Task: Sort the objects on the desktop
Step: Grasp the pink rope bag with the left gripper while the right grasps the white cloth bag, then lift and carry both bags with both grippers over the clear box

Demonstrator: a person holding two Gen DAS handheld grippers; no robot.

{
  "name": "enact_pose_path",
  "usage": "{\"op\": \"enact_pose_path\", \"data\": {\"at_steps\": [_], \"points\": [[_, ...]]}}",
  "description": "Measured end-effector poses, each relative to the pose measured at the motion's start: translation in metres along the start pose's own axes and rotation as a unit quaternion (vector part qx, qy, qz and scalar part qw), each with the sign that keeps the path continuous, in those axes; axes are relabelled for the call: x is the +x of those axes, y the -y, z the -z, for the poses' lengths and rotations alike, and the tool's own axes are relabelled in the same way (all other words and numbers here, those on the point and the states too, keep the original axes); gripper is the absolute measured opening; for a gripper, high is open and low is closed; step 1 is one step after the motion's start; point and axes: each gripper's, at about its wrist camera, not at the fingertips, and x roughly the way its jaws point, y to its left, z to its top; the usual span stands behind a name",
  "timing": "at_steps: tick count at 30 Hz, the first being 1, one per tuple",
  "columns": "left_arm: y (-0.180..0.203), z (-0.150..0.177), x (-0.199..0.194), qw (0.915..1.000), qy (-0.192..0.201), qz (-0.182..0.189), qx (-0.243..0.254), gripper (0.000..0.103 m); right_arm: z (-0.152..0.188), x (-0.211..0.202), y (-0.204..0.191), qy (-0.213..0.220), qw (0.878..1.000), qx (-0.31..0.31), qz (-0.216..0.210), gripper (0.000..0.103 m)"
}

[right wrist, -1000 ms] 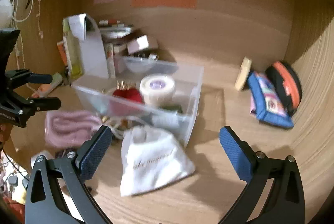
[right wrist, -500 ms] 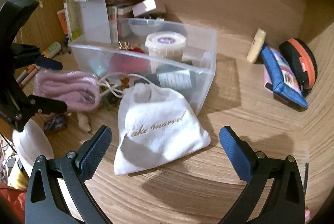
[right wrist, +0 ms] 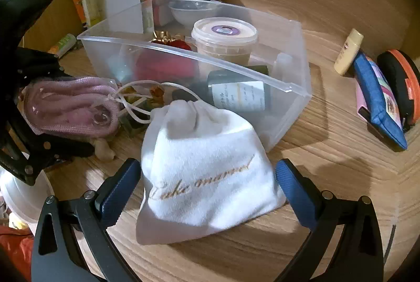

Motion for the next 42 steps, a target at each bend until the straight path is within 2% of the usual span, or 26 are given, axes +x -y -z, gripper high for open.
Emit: {"op": "enact_pose_path", "data": {"at_steps": [4, 6, 9, 19, 21, 23, 32, 42], "points": [[0.005, 0.004, -0.003, 0.9999, 0.010, -0.006, 0.007, 0.072, 0.000, 0.004, 0.001, -0.004, 1.000, 0.003, -0.006, 0.096], [0.008, 0.006, -0.004, 0.9998, 0.015, -0.010, 0.010, 0.071, 0.001, 0.005, 0.000, -0.003, 1.000, 0.000, -0.001, 0.083], [0.009, 0.006, -0.005, 0.9997, 0.019, -0.016, 0.008, 0.069, 0.002, 0.005, -0.001, -0.002, 1.000, -0.008, 0.002, 0.071], [0.007, 0.007, -0.020, 0.9982, 0.056, -0.015, -0.011, 0.065, 0.008, -0.015, 0.005, 0.035, 0.999, 0.007, -0.010, 0.050], [0.006, 0.007, -0.025, 0.9976, 0.066, -0.014, -0.015, 0.065, 0.008, -0.019, 0.008, 0.040, 0.999, 0.017, -0.021, 0.041], [0.005, 0.007, -0.030, 0.9969, 0.075, -0.012, -0.019, 0.065, 0.009, -0.024, 0.011, 0.047, 0.998, 0.027, -0.030, 0.037], [0.002, 0.012, -0.056, 0.9921, 0.119, 0.006, -0.040, 0.065, 0.010, -0.057, 0.011, 0.091, 0.994, 0.040, -0.040, 0.035], [-0.010, 0.011, -0.090, 0.9816, 0.178, 0.016, -0.068, 0.065, -0.006, -0.101, 0.009, 0.151, 0.988, 0.033, -0.027, 0.035]]}}
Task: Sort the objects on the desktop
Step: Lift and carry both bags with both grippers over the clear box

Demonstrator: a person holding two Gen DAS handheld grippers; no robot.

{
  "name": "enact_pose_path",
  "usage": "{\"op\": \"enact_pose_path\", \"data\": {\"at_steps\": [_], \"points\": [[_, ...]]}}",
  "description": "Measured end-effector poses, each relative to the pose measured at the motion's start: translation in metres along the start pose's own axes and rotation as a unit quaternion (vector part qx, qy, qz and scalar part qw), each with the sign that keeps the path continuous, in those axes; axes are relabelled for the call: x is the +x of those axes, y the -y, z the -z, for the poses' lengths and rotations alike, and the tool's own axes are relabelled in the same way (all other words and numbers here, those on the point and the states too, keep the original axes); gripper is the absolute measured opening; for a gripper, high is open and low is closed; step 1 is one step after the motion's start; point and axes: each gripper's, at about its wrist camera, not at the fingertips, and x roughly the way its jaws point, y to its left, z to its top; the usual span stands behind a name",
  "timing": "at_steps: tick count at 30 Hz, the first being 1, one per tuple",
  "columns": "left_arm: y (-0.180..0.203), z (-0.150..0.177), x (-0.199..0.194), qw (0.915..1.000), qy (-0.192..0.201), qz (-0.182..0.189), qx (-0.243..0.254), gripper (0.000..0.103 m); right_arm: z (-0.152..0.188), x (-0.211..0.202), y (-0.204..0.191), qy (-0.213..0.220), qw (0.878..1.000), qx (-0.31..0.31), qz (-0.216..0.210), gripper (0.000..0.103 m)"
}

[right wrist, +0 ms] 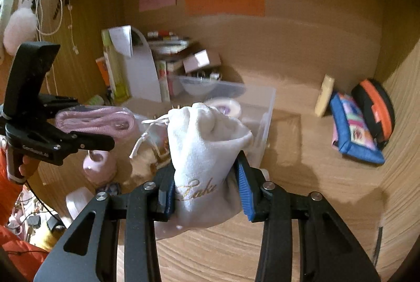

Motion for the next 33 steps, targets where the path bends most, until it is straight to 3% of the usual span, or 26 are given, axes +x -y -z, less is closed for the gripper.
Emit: {"op": "enact_pose_path", "data": {"at_steps": [7, 15, 33], "points": [[-0.011, -0.016, -0.016, 0.9989, 0.040, 0.011, -0.022, 0.065, -0.020, -0.006, -0.002, 0.023, 1.000, -0.009, 0.012, 0.035], [-0.022, -0.033, -0.017, 0.9975, 0.060, 0.009, -0.036, 0.065, -0.042, 0.013, -0.002, 0.031, 0.999, -0.017, 0.005, 0.035], [-0.068, -0.065, 0.036, 0.9953, 0.031, -0.013, -0.091, 0.065, -0.075, 0.083, -0.010, 0.006, 0.999, -0.020, -0.034, 0.035]]}}
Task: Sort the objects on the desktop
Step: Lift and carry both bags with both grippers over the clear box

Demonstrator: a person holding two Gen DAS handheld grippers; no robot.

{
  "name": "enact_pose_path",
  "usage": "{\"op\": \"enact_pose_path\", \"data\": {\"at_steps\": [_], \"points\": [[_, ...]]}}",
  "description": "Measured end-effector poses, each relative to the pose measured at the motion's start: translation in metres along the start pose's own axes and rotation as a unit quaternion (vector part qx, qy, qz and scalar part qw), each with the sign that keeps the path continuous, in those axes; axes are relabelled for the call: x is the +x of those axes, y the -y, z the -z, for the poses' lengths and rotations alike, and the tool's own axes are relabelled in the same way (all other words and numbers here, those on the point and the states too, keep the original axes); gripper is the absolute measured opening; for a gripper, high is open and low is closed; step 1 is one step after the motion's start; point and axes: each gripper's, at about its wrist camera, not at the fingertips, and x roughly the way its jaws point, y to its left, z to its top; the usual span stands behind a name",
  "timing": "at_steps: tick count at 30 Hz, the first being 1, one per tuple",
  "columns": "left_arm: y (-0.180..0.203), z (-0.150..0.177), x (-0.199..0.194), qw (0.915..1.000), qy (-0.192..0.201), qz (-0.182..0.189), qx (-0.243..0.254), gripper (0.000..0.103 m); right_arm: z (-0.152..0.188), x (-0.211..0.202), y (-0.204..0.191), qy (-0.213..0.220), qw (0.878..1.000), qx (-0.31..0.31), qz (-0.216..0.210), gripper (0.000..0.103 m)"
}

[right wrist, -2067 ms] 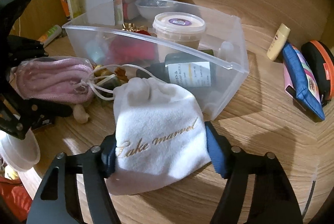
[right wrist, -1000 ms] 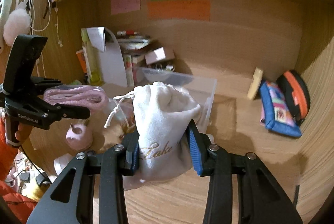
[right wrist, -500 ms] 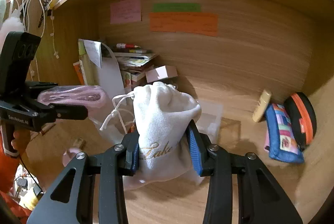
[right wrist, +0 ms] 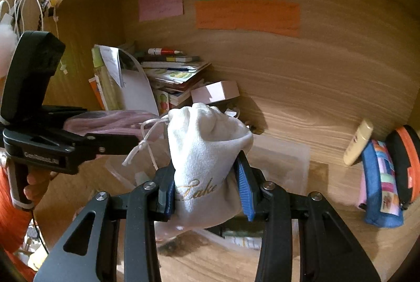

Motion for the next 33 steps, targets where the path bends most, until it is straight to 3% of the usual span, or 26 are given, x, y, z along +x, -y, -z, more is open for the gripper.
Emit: {"op": "enact_pose_path", "data": {"at_steps": [8, 12, 22, 28, 33], "points": [[-0.010, -0.008, 0.024, 0.9996, -0.011, -0.024, -0.005, 0.065, -0.009, 0.031, -0.005, -0.016, 1.000, -0.003, 0.003, 0.035], [-0.008, -0.011, 0.036, 0.9985, -0.008, -0.053, 0.010, 0.065, -0.009, 0.044, -0.003, -0.018, 1.000, 0.002, 0.013, 0.036], [-0.006, -0.008, 0.064, 0.9961, -0.029, -0.074, 0.036, 0.065, -0.008, 0.059, -0.004, -0.018, 0.999, -0.017, 0.042, 0.038], [-0.008, -0.006, 0.071, 0.9955, -0.037, -0.079, 0.037, 0.065, -0.004, 0.060, -0.008, -0.018, 0.998, -0.035, 0.058, 0.045], [-0.012, -0.006, 0.070, 0.9955, -0.049, -0.073, 0.036, 0.067, -0.002, 0.060, -0.009, -0.021, 0.997, -0.042, 0.067, 0.058]]}}
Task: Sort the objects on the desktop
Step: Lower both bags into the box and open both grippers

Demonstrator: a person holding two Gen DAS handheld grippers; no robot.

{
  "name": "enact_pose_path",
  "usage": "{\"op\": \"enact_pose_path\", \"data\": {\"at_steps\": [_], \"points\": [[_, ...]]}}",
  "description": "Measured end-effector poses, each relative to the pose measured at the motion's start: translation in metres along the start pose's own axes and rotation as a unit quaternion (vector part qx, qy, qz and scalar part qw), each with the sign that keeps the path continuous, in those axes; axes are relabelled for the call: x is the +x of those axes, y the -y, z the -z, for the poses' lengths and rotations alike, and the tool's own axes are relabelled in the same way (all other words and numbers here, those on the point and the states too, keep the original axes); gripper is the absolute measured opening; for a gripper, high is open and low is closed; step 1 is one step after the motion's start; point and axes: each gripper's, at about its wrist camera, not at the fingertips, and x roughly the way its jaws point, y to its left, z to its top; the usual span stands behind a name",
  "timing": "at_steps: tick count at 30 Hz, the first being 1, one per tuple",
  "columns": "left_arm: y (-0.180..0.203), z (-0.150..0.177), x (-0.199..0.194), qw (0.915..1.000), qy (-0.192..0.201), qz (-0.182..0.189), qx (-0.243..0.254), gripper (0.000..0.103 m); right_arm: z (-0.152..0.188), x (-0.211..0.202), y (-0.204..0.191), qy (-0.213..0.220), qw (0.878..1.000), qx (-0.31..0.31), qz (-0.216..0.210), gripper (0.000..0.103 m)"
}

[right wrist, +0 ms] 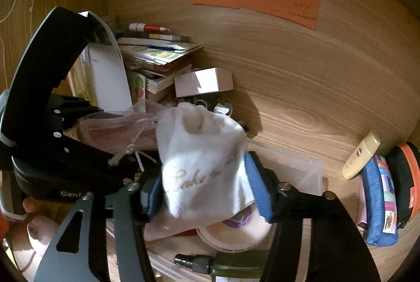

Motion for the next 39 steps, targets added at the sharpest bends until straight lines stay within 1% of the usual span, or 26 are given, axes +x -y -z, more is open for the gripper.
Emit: {"op": "enact_pose_path", "data": {"at_steps": [1, 3, 4, 7, 10, 13, 15, 17, 19, 22, 27, 30, 31, 34, 39], "points": [[-0.001, -0.001, -0.001, 1.0000, -0.001, 0.004, -0.002, 0.068, 0.000, 0.000, 0.001, -0.001, 1.000, 0.003, 0.001, 0.063], [-0.003, -0.001, -0.006, 0.9999, 0.007, 0.006, -0.006, 0.072, -0.001, 0.000, 0.005, 0.001, 1.000, 0.011, 0.004, 0.079], [-0.004, -0.001, -0.009, 0.9999, 0.011, 0.006, -0.007, 0.074, -0.002, -0.001, 0.007, 0.004, 1.000, 0.014, 0.006, 0.080], [-0.006, -0.003, -0.019, 0.9997, 0.024, 0.007, -0.006, 0.077, -0.003, -0.006, 0.011, 0.011, 1.000, 0.019, 0.004, 0.080], [-0.007, -0.004, -0.026, 0.9993, 0.033, 0.011, -0.010, 0.082, -0.006, -0.011, 0.013, 0.016, 1.000, 0.021, 0.011, 0.080], [-0.008, -0.005, -0.035, 0.9989, 0.044, 0.013, -0.011, 0.083, -0.007, -0.020, 0.015, 0.021, 0.999, 0.025, 0.015, 0.080], [-0.008, -0.003, -0.044, 0.9985, 0.053, 0.011, -0.008, 0.084, -0.009, -0.026, 0.016, 0.024, 0.999, 0.030, 0.018, 0.080], [-0.005, -0.002, -0.052, 0.9979, 0.064, 0.007, -0.005, 0.089, -0.009, -0.034, 0.016, 0.026, 0.999, 0.032, 0.020, 0.081], [-0.003, 0.000, -0.062, 0.9970, 0.078, 0.003, -0.001, 0.092, -0.007, -0.042, 0.016, 0.028, 0.999, 0.034, 0.020, 0.081], [0.004, 0.004, -0.073, 0.9954, 0.095, -0.008, 0.007, 0.092, -0.003, -0.054, 0.016, 0.030, 0.999, 0.037, 0.020, 0.082], [-0.001, 0.019, -0.102, 0.9931, 0.116, -0.017, 0.004, 0.094, 0.008, -0.076, 0.015, 0.036, 0.998, 0.041, 0.022, 0.083], [-0.006, 0.032, -0.116, 0.9921, 0.122, -0.028, 0.001, 0.094, 0.018, -0.090, 0.014, 0.040, 0.998, 0.044, 0.018, 0.089], [-0.009, 0.036, -0.119, 0.9919, 0.123, -0.032, 0.000, 0.094, 0.022, -0.094, 0.013, 0.042, 0.998, 0.045, 0.017, 0.090], [-0.016, 0.052, -0.127, 0.9914, 0.121, -0.049, -0.004, 0.094, 0.033, -0.102, 0.009, 0.043, 0.998, 0.044, 0.016, 0.090], [-0.030, 0.083, -0.131, 0.9920, 0.101, -0.075, -0.014, 0.095, 0.052, -0.104, 0.001, 0.029, 0.999, 0.041, 0.008, 0.090]]}}
